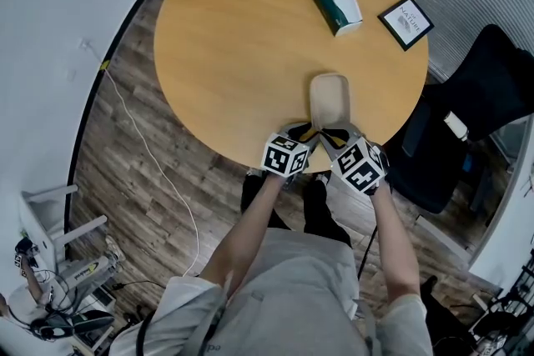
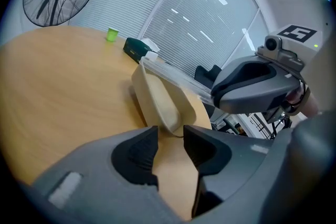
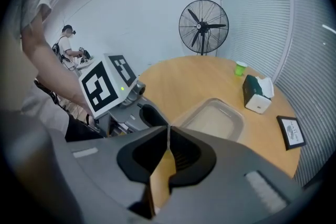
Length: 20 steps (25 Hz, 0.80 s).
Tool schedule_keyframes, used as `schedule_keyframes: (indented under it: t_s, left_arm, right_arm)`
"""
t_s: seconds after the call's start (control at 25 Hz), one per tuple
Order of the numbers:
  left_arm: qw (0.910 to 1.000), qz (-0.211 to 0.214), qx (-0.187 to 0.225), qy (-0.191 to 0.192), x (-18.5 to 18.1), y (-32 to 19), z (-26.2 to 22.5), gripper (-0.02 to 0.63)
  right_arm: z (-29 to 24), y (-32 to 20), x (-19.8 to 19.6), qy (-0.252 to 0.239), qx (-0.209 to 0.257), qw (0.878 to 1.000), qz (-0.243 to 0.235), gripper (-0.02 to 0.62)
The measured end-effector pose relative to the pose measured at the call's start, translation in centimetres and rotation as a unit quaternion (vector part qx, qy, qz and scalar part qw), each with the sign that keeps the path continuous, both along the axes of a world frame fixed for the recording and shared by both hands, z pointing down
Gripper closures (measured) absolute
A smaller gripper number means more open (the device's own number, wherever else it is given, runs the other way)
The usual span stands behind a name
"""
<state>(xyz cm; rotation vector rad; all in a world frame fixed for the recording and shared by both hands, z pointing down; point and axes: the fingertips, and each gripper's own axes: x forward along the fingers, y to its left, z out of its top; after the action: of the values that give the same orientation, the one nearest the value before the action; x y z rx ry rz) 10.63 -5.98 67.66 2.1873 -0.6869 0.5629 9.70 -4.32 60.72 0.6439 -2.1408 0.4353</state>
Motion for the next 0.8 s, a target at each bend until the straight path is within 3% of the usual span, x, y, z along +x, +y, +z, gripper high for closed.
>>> schedule_keyframes:
  t_s: [0.32, 0.48, 0.68, 0.8]
  left_arm:
    - [0.9993, 0.021, -0.016, -0.026, 0.1, 0.3, 1.1, 0.454]
    - [0.9998, 0.016, -0.004, 0.007, 0.2, 0.1, -0.8, 0.453]
    - [0.9945, -0.039, -0.001, 0.097, -0.6, -1.9, -4.6, 0.439]
    - [0.9954, -0.051, -0.004, 0.082, -0.6, -3.6, -4.1, 0.408]
  right_arm:
    - [-2.8, -2.8, 1.1, 0.013, 0.046, 0.999, 0.02, 0.578]
    - [-3.4, -3.5, 1.3, 0.031, 0.056, 0.998, 0.012, 0.578]
    - [-2.9, -3.0, 0.8, 0.035, 0.046, 0.998, 0.008, 0.577]
    - [-2.7, -2.6, 0.1, 0.035, 0.041, 0.999, 0.004, 0.577]
